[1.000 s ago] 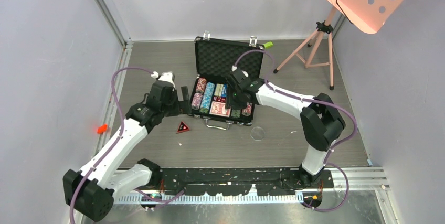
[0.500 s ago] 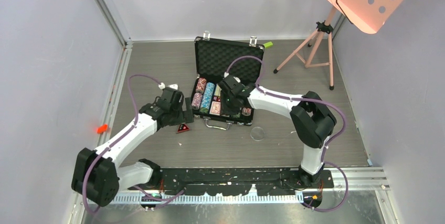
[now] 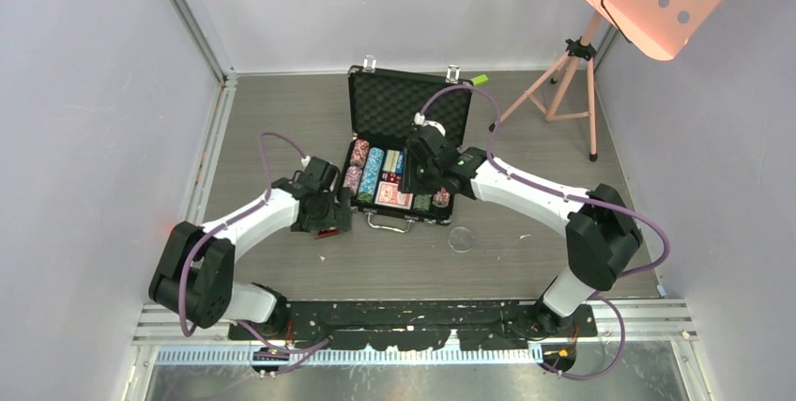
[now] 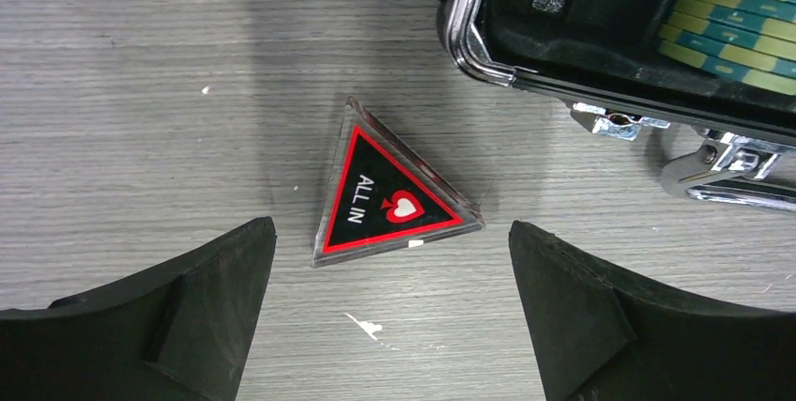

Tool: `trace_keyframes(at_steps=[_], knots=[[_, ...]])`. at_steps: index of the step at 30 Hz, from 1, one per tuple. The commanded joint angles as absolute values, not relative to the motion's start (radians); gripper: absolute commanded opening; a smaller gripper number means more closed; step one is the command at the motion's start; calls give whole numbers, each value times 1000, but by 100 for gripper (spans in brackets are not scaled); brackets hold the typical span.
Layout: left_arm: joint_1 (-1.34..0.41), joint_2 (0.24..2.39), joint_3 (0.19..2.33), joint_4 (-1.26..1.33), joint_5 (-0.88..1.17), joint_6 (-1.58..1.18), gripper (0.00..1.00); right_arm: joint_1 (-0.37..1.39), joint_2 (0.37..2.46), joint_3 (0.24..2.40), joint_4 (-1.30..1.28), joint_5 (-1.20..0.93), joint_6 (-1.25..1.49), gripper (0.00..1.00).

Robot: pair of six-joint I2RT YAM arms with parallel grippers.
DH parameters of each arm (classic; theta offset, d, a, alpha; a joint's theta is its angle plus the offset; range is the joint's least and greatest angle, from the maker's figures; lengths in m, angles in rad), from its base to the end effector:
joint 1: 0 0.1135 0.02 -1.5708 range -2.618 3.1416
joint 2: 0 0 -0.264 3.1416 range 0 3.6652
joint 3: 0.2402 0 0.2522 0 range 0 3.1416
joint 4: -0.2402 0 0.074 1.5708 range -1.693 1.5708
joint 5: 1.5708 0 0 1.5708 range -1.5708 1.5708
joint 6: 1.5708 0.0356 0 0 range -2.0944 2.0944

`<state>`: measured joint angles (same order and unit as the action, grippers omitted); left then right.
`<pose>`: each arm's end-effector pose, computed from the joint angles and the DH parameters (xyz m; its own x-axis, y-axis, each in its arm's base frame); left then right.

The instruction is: Pack up texas hold em set

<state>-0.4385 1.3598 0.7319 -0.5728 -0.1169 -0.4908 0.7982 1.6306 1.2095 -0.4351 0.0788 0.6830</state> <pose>0.2170 -0.0972 0.1743 -0.9252 -0.0831 -0.3703 -0.0596 0.9954 -0.0746 0.2502 0.2527 0.2489 -0.8368 0.0429 -0.5458 -0.1931 0.9098 0.3675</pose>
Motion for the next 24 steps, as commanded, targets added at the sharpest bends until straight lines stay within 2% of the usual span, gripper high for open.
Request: trace_keyframes(at_steps=[1,10,16,24], knots=[[-448,1387,756,-536,-84,-464,98,794,1565,1189,-408,125,663,40],[-454,1488,780,-555,-95,-488,81,788,1512,1151,-401,133,661,40],[-473,1468,798,-583,-117,-491,60,783,1485,1132,-401,130,660,40],[-483,1319,905,-709,-58,-503,53,773,1440,1104,-402,136,662,40]])
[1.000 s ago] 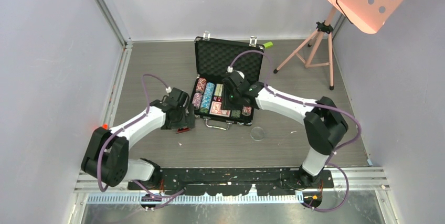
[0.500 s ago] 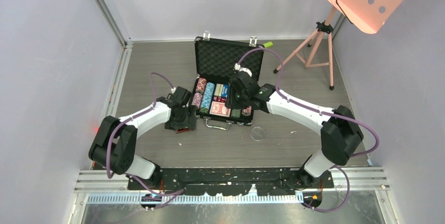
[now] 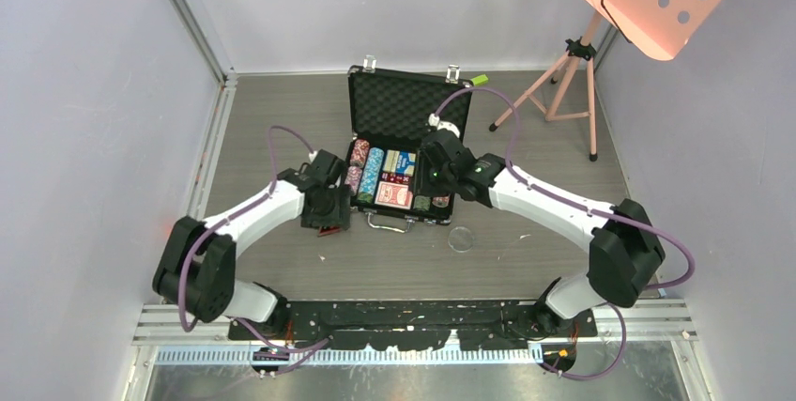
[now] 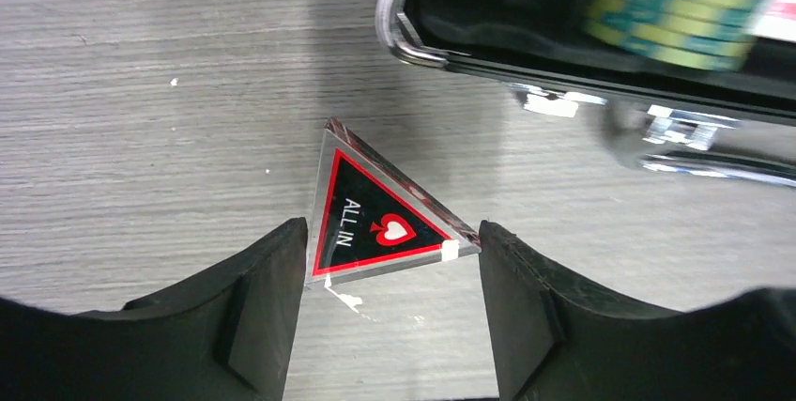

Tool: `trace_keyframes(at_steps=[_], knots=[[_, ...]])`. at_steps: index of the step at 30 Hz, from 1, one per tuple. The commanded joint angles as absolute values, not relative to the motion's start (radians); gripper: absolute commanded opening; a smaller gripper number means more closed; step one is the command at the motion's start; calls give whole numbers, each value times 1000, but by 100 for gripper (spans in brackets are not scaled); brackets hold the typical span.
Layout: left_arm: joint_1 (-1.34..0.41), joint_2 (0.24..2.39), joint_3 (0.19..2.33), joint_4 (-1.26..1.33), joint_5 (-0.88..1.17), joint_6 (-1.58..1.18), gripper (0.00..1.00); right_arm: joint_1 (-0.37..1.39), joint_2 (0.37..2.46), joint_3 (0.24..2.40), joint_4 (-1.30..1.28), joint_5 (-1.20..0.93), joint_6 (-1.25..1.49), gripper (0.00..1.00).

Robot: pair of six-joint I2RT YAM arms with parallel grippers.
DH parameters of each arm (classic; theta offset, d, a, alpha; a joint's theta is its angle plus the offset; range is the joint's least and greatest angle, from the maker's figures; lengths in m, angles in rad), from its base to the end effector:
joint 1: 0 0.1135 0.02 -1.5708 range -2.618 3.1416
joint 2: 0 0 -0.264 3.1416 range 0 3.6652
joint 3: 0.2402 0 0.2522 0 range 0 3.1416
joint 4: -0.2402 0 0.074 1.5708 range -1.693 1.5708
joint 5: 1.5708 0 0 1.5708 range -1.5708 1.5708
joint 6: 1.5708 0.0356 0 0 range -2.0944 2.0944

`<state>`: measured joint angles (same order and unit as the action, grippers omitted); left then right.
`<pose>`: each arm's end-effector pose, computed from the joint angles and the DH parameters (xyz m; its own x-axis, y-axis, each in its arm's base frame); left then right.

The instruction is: Pack up texas hold em set

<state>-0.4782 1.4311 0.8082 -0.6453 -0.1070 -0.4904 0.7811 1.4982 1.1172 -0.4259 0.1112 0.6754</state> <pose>0.2235 -0.1116 0.1763 -0.9498 -0.0351 -0.3109 -0.0204 0.9985 -0.0504 0.2344 0.2269 0.2624 -0.8036 0.0782 -0.5900 -0.1829 0.9109 0.3699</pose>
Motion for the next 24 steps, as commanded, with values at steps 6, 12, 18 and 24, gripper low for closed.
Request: trace_keyframes(at_steps=[6,12,18,24], knots=[[-485,1255,963,-637,85,-540,52,757,1356,1063,-424,216,674,37],[-502,1392,1119,-581,126,-531,51,743,1234,990,-471,337,694,37],[-529,1567,1289,-557,152,-498,50,734,1142,914,-544,430,720,38],[-573,1729,1407,-557,137,-473,51,733,1085,821,-598,421,796,60]])
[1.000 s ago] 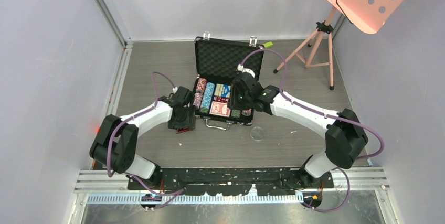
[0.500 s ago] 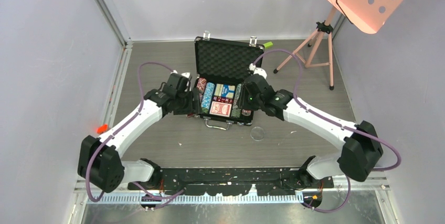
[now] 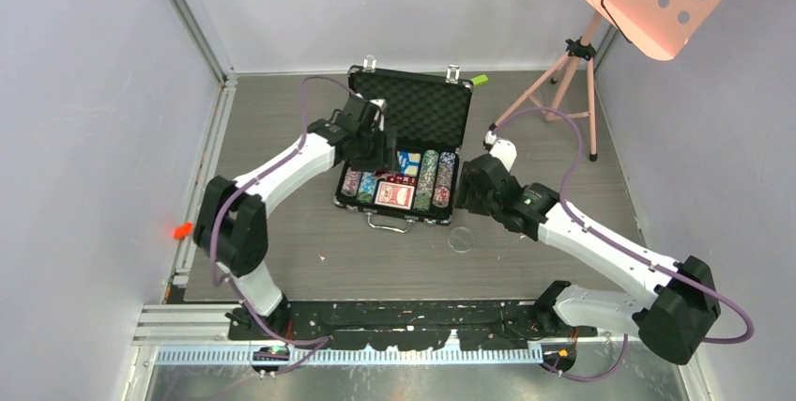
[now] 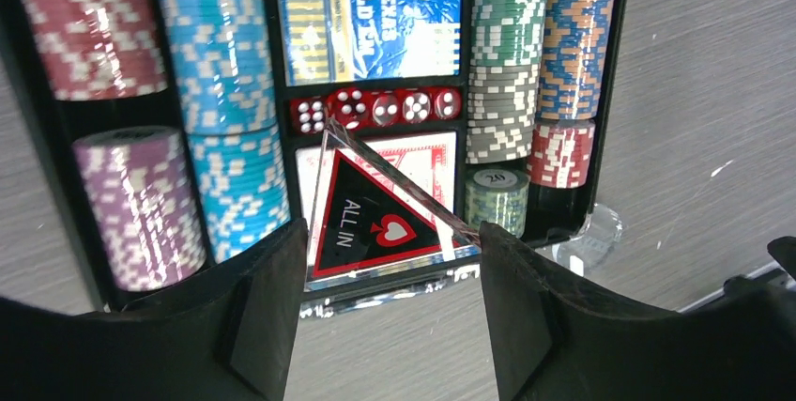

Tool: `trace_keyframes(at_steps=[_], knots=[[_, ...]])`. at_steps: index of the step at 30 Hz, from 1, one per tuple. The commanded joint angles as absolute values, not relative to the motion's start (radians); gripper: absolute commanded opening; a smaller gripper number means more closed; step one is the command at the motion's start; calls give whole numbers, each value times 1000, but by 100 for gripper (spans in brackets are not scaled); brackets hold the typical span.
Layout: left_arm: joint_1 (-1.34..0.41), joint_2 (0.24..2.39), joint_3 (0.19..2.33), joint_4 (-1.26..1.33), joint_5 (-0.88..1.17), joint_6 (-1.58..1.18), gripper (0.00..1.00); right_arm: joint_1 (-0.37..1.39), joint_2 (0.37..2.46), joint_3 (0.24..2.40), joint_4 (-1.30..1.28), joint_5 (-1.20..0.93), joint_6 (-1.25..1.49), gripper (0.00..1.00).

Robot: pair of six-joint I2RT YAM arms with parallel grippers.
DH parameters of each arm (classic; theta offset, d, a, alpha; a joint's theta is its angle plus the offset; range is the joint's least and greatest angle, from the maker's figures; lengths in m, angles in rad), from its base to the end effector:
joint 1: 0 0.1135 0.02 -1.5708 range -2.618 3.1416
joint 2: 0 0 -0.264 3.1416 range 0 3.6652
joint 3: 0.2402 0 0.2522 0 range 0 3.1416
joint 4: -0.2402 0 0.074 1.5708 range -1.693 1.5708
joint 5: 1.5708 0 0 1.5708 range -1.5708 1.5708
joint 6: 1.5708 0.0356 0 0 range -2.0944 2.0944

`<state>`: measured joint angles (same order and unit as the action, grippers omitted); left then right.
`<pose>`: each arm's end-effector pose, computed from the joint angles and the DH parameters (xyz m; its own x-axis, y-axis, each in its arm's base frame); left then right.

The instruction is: Pack up texas hold em set

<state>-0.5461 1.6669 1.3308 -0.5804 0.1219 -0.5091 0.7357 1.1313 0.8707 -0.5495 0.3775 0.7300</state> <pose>0.3079 -0.1922 0.2654 -0.8742 -0.0348 -0.4844 0.1749 0.9079 -0.3809 0.1820 0.1471 0.2697 -0.6906 0.2111 -0.6918 0.0336 0.9648 0.2608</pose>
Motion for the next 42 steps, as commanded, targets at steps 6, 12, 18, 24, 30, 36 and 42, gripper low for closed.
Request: trace_keyframes(at_steps=[6,12,18,24,30,36,42], knots=[[-581,1852,1503,-562,99,-440,52,741,1110,758,-608,388,858,99],[-581,1911,1581,-611,81,-429,87,817,1256,744,-556,378,885,100],[-581,1838,1565,-640,52,-394,100,861,1352,758,-539,380,905,100],[-579,1695,1502,-675,44,-376,100,862,1389,733,-528,371,930,94],[-552,1491,1363,-667,8,-370,100,860,1412,718,-549,361,973,87],[-537,1304,1219,-663,-23,-405,100,848,1404,689,-537,326,996,70],[-532,1149,1100,-627,-125,-422,100,848,1271,765,-644,407,957,62]])
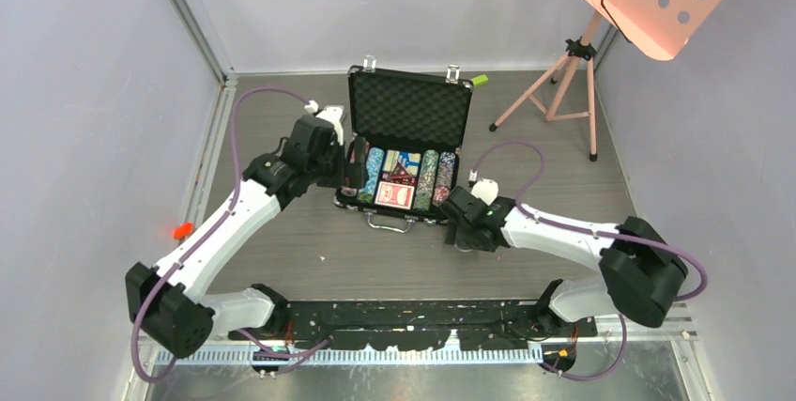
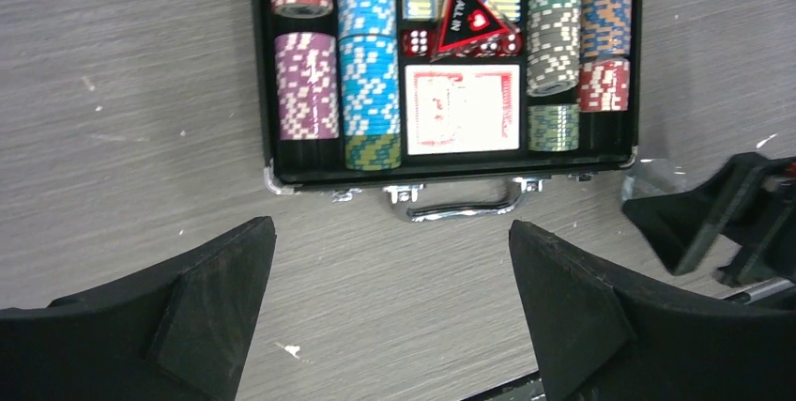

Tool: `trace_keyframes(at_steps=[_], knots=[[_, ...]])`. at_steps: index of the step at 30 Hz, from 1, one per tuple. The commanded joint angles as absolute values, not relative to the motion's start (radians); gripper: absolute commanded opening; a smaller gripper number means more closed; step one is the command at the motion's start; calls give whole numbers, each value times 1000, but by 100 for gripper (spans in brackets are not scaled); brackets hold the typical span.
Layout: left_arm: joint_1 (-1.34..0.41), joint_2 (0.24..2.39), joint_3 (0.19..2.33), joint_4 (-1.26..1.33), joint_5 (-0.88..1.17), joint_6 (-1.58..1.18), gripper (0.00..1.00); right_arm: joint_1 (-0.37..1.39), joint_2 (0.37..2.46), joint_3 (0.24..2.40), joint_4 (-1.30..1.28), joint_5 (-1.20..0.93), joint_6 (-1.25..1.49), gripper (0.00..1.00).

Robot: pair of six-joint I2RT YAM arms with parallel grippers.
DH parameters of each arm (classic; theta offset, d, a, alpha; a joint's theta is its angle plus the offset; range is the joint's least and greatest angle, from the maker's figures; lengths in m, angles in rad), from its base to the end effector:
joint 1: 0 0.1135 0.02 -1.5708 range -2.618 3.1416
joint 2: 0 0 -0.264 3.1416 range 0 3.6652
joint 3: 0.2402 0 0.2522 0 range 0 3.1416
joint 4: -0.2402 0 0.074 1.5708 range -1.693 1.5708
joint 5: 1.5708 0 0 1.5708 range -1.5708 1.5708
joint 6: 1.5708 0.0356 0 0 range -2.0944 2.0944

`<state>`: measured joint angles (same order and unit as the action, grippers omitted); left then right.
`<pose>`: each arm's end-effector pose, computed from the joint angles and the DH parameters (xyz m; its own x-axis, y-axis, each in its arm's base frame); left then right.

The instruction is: Pack up texas hold em set

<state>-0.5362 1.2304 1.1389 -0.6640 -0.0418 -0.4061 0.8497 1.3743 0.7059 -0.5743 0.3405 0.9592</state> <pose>0.2252 -0.1321 0.3246 -0.7328 -0.0236 -0.6800 0.2121 0.9417 -0.2612 0.1625 0.1668 0.1659 -0.8803 0.1674 -0.4439 0.1460 0.9859 0.0823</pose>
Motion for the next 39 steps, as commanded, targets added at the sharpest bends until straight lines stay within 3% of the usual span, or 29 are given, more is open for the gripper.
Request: trace_keyframes(at_steps=[1,9,24,26,28,30,34,39], knots=[[-532,1131,1093,-627,-136,-423,100,848,1260,780,-676,416,950,62],[-529,1075,1079,-650,-178,-404,99,848,1227,953,-700,429,848,60],[-526,1018,1078,-688,-253,-409,97,851,1676,1339,-554,246,684,58],[-526,1007,1061,-676,-248,-417,96,850,1706,1358,-548,225,680,66],[-525,1002,1046,-665,-244,-423,96,850,1728,1381,-564,232,685,89],[-526,1005,1040,-661,-245,-430,96,849,1732,1397,-580,258,687,94],[-525,1020,1050,-662,-246,-434,96,817,1674,1389,-596,319,683,93],[-523,1018,1058,-658,-238,-433,96,651,1512,1283,-549,271,683,87]])
